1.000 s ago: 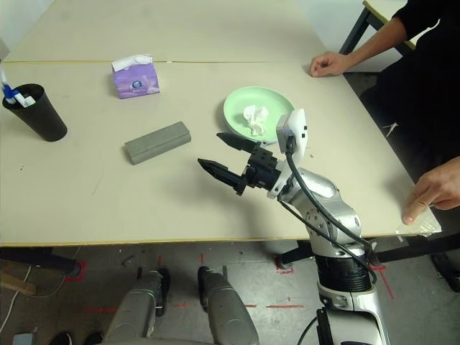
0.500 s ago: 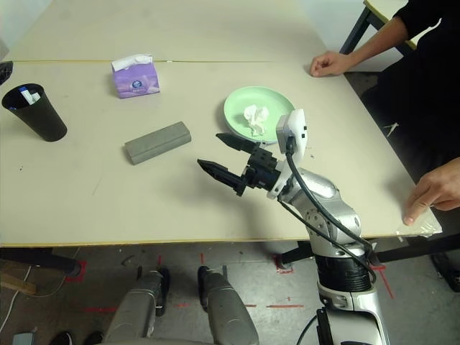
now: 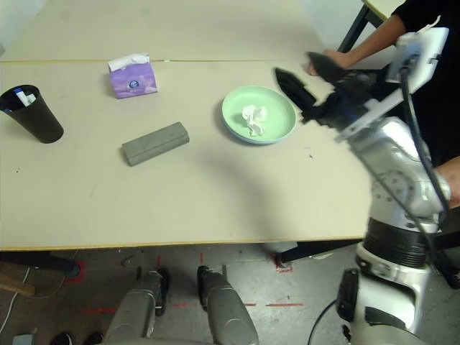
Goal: Organize and tidy the items on the table.
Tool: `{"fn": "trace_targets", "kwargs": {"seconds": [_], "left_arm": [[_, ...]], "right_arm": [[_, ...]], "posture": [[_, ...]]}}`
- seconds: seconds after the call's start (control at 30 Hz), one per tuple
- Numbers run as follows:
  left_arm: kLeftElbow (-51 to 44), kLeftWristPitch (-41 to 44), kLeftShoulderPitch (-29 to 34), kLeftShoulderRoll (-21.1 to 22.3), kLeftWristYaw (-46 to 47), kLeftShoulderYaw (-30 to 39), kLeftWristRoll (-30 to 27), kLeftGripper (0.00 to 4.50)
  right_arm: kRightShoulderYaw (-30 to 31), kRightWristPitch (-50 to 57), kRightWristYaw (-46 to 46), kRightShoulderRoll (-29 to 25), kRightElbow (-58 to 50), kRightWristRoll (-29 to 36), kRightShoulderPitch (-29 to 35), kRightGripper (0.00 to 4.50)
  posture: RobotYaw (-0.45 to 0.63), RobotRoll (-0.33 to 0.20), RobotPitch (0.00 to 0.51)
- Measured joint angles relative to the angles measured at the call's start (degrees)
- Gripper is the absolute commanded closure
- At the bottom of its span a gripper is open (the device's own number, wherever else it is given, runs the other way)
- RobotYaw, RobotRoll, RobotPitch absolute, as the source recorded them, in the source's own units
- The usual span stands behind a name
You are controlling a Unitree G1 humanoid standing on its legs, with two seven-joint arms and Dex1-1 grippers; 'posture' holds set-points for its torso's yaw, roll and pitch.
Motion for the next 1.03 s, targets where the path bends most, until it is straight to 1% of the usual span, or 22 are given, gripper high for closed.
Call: {"fn": "trace_targets", "kwargs": {"seconds": [0.03, 0.1, 0.17, 0.23, 0.3, 0.43, 0.5, 0.6, 0.73, 0.9, 1.03], "left_arm": [[-1.72, 0.19, 3.29, -0.80, 0.11, 0.96, -0.89, 0.03], [-8.17, 0.96, 12.44, -3.90, 0.14, 3.22, -2.61, 0.03], [-14.03, 2.04, 19.70, -7.24, -0.03, 4.08, -3.69, 0.03], [-18.09, 3.00, 24.51, -10.38, -0.38, 3.99, -4.19, 0.03], [-22.52, 3.77, 27.92, -12.93, -0.54, 3.48, -4.67, 0.03], [-32.15, 5.92, 31.85, -15.43, 1.29, 3.44, -5.96, 0.03], [-34.53, 7.07, 32.66, -15.69, 2.32, 3.46, -6.22, 0.03], [-35.98, 8.22, 33.11, -15.57, 3.62, 4.25, -6.73, 0.03], [-37.11, 9.40, 33.85, -14.15, 4.67, 5.19, -7.41, 0.03], [-39.04, 10.55, 34.19, -13.00, 5.45, 6.27, -8.08, 0.03], [-39.03, 10.81, 34.29, -12.66, 5.39, 6.33, -8.07, 0.03]], "right_arm": [[-0.32, -1.96, -1.01, 0.01, 1.43, -2.01, 1.99, 0.00], [-1.72, -6.87, -4.20, 1.08, 4.18, -5.97, 6.35, 0.00], [-2.78, -10.50, -7.08, 2.95, 6.32, -8.15, 8.95, 0.00], [-3.41, -13.03, -9.64, 5.45, 8.03, -9.31, 10.13, 0.00], [-3.93, -15.18, -12.48, 7.49, 8.88, -9.93, 10.51, 0.00], [-4.37, -18.03, -15.22, 9.30, 8.99, -10.34, 10.86, 0.00], [-4.35, -18.56, -15.79, 10.09, 8.95, -10.42, 11.29, 0.00], [-4.35, -18.73, -16.42, 10.94, 8.37, -10.42, 12.29, 0.00], [-4.22, -18.79, -17.03, 13.11, 3.43, -9.80, 13.44, 0.00], [-3.50, -17.25, -17.78, 14.04, -4.45, -9.62, 15.59, 0.00], [-3.39, -16.19, -18.08, 15.54, -6.41, -9.52, 17.86, 0.00]], "posture": [[-0.03, 0.000, 0.252], [-0.02, 0.000, 0.257], [-0.01, 0.000, 0.259], [-0.01, 0.000, 0.262], [-0.01, 0.000, 0.263], [0.01, 0.000, 0.266], [0.01, 0.000, 0.267], [0.04, 0.000, 0.271], [0.07, 0.000, 0.292], [0.07, 0.000, 0.301], [0.07, 0.000, 0.303]]}}
